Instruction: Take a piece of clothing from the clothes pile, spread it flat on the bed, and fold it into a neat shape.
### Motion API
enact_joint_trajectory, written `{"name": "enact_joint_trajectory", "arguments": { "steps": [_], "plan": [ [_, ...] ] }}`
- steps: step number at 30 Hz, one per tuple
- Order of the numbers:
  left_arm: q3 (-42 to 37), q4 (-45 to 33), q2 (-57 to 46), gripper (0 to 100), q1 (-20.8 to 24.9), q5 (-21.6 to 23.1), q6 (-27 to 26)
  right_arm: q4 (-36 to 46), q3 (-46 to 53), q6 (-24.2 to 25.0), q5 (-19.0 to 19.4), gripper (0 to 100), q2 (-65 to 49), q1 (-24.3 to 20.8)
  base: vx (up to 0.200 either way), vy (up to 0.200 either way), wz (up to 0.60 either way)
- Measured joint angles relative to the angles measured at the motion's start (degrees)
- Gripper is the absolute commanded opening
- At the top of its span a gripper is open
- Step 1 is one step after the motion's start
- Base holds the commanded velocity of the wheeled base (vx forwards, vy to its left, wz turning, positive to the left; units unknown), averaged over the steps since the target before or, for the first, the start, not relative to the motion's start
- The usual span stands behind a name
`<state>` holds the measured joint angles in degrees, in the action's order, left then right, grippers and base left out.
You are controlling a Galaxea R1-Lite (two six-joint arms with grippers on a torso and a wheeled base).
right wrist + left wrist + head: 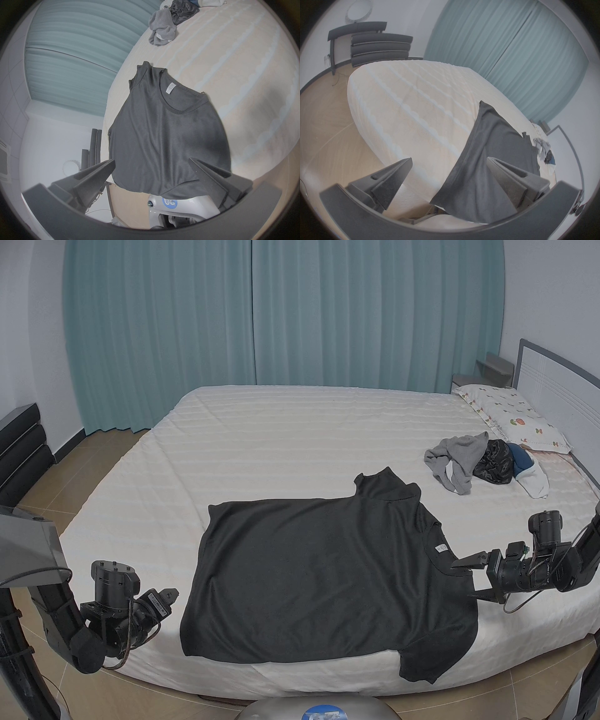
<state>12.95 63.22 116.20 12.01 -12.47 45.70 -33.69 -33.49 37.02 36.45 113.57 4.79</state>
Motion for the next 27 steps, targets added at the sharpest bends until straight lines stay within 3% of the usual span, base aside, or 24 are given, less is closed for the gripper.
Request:
{"name": "enact_joint_trajectory", "arguments": {
  "steps": [9,17,27],
  "plan": [
    [1.05,0.02,0.2,100,-0.05,1.39,1.67,-2.79,0.67,2.17,-0.13,100,0.32,0.41,0.2,0.0,0.0],
    [2.95,0.02,0.22,100,-0.09,1.74,6.06,-2.97,1.02,2.17,-0.11,100,0.54,0.3,0.0,0.0,0.0],
    [6.68,-0.2,-0.18,100,-0.09,1.77,6.66,-2.95,1.07,2.17,-0.09,100,0.51,0.16,0.0,0.0,0.0]
  ]
}}
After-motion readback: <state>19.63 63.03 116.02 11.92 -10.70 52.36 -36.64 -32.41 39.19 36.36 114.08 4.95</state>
